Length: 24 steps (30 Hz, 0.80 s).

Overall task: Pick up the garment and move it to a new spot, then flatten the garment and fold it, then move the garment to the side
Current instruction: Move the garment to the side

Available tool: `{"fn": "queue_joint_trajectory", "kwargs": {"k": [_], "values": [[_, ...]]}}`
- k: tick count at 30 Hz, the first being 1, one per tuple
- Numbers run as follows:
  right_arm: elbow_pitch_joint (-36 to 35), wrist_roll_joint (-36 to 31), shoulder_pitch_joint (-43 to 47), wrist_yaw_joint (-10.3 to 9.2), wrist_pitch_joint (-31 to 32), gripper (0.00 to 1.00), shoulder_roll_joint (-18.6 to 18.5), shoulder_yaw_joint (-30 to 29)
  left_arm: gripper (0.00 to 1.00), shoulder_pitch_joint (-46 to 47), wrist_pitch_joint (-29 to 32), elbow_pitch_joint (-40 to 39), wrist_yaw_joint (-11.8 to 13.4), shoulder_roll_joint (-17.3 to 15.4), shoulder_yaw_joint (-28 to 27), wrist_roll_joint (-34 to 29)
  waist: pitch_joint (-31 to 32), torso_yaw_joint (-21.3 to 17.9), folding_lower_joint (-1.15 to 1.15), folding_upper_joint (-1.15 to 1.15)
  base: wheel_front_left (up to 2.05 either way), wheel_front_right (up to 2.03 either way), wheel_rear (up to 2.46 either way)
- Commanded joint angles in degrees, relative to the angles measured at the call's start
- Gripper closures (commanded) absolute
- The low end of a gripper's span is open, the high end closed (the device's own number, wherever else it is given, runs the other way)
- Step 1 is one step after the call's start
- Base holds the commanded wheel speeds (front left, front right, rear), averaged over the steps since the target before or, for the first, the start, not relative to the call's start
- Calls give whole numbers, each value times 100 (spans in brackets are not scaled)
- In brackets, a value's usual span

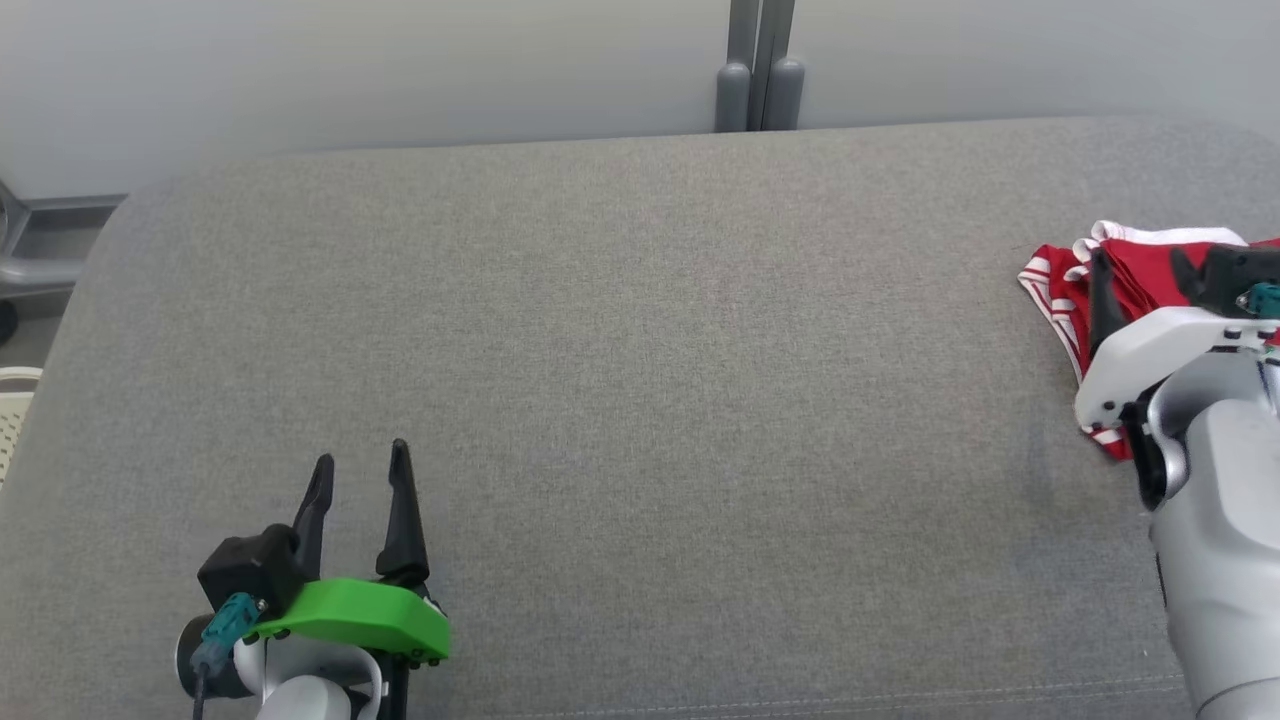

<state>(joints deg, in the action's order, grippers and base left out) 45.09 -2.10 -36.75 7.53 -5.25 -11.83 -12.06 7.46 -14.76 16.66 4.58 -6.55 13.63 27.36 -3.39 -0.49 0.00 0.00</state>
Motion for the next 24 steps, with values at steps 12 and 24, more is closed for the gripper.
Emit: {"fn": "queue_joint_trajectory", "kwargs": {"k": [12, 24], "values": [[-1162, 1284, 1213, -9, -512, 0, 597, 809, 0, -97, 13, 316, 212, -353, -162, -140, 695, 45, 0, 0, 0, 0, 0], [-2300, 1269, 2578, -9, -872, 0, 879, 893, 0, -824, -40, -485, -67, -230, -707, -574, 891, 69, 0, 0, 0, 0, 0]]}}
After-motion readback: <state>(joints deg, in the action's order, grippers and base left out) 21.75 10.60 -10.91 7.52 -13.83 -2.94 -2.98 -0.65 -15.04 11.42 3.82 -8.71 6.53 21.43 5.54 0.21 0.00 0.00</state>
